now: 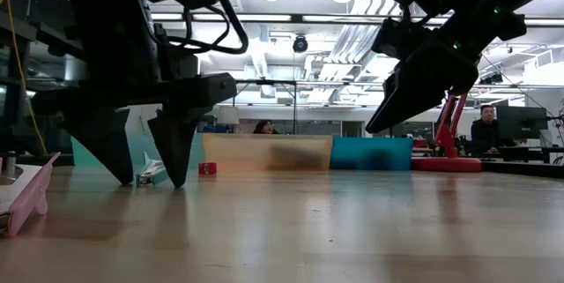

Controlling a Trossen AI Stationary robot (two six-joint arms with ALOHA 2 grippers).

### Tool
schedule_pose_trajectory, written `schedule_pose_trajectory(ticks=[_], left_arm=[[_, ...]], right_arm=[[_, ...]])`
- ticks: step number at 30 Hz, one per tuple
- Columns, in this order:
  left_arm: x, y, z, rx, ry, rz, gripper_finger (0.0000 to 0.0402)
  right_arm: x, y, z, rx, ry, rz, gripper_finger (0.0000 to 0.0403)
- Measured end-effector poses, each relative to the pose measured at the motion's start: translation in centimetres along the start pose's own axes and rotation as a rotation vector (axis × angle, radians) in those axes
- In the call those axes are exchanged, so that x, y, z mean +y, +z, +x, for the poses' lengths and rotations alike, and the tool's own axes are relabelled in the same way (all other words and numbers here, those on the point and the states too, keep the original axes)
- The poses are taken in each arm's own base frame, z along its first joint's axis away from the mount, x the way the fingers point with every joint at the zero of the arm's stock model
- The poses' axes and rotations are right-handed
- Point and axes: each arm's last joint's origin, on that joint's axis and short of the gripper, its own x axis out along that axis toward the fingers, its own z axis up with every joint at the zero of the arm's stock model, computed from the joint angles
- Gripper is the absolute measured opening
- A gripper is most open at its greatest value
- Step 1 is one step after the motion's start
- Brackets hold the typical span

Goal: Pick and place Stapler, Stapler remover, tape
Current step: Put the light blue staple remover into the green bin

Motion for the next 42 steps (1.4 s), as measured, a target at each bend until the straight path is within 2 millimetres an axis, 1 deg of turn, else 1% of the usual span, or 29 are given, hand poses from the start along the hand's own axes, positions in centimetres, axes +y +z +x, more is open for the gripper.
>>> schedule_pose_trajectory(ticks=[6,10,15,26,42], left_arm=[[0.1,0.4,0.5,-0.054,0.022,-0.005,0.0293],[0.3,1.4,1.0,-0.122,0.053,-0.015,0.0293],[0.3,2.2,1.3,-0.12,0.07,0.0,0.0292],[0.1,2.1,1.3,-0.059,0.056,-0.009,0.025],[0.1,2.0,1.3,-0.041,0.056,-0.008,0.0238]], right_arm=[[0.0,0.1,0.0,-0.011,0.001,0.002,0.0231],[0.0,0.1,0.0,-0.013,0.002,0.003,0.0231],[0.0,0.2,0.0,-0.015,0.002,0.003,0.0231],[0.0,0.1,0.0,-0.014,0.002,0.002,0.0231],[0.0,0.0,0.0,0.0,0.0,0.001,0.0231]])
